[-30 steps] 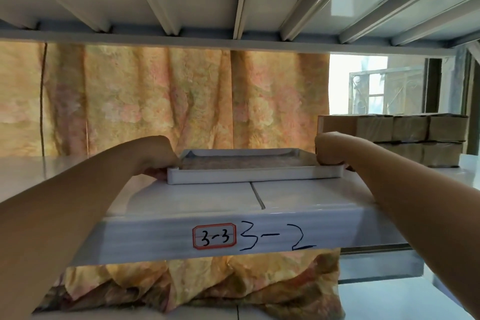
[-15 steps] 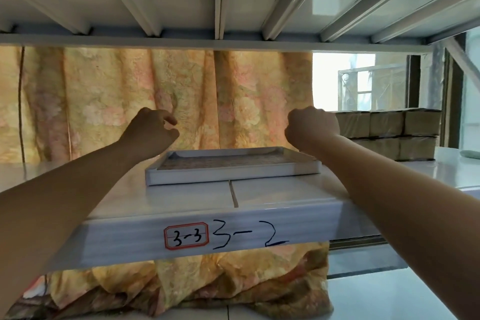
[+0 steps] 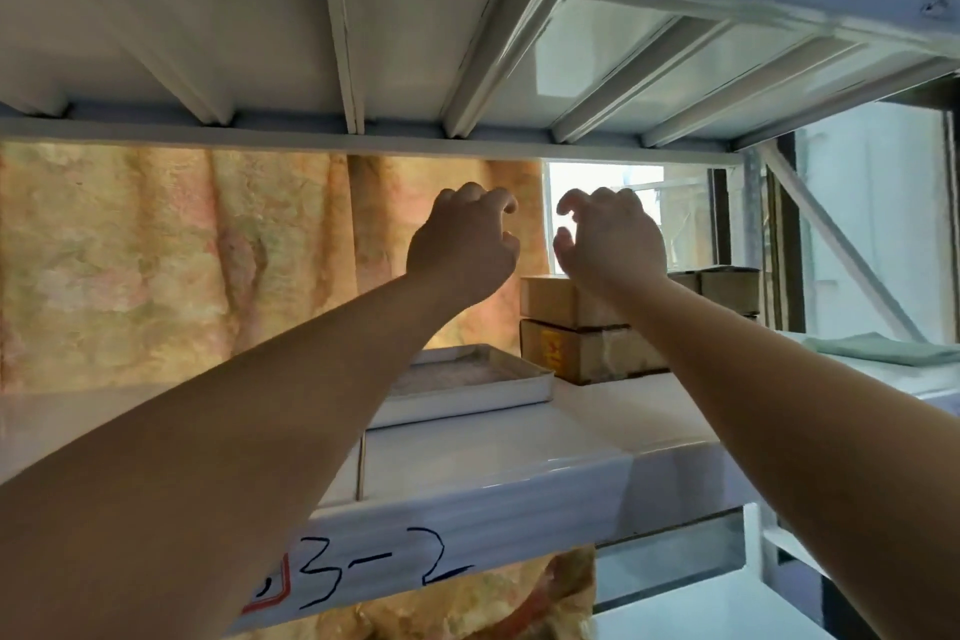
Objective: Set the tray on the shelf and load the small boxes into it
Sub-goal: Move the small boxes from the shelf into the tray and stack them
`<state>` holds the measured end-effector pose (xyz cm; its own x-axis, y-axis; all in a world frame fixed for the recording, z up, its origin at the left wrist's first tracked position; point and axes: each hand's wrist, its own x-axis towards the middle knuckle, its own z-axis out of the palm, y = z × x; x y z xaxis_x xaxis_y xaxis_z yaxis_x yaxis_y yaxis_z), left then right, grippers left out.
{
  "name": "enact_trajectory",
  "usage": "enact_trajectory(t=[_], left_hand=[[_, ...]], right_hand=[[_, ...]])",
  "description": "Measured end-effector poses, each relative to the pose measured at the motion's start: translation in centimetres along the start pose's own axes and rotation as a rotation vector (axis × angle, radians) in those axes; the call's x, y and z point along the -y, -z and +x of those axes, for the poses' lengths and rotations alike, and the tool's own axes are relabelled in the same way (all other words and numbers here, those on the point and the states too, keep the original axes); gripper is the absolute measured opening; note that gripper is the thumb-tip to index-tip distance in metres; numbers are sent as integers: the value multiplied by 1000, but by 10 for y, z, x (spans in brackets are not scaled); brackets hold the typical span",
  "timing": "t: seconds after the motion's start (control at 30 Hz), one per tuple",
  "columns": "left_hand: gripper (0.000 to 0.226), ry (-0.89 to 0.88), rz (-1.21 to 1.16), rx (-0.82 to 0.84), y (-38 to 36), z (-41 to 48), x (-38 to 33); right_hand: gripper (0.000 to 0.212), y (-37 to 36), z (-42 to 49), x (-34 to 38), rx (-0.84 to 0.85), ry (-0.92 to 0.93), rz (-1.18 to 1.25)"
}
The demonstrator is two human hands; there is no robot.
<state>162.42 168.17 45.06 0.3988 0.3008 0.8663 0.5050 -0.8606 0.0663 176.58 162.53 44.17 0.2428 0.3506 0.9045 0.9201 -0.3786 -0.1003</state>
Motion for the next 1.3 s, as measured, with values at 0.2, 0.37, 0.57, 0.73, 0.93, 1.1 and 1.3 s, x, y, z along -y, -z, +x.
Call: enact_trajectory(t=[0.2, 0.37, 0.57, 0.73, 0.93, 1.1, 1.3], left_hand=[[36, 16, -41, 191, -50, 24, -34], [43, 62, -102, 357, -86, 40, -60], [44, -48, 10, 440, -111, 41, -78], [56, -7, 198, 584, -116, 40, -82], [56, -34, 209, 609, -118, 43, -78], [53, -17, 118, 556, -114, 41, -78], [51, -55, 162, 715, -87, 45, -77]], right_hand=[[35, -10, 10, -56, 9, -214, 90], [34, -30, 2, -97, 85, -302, 76], [41, -44, -17, -111, 71, -219, 101], [44, -49, -18, -117, 165, -180, 66], [36, -48, -21, -118, 179, -192, 253], [35, -44, -24, -116, 194, -227, 267], [41, -40, -25, -115, 143, -265, 307]])
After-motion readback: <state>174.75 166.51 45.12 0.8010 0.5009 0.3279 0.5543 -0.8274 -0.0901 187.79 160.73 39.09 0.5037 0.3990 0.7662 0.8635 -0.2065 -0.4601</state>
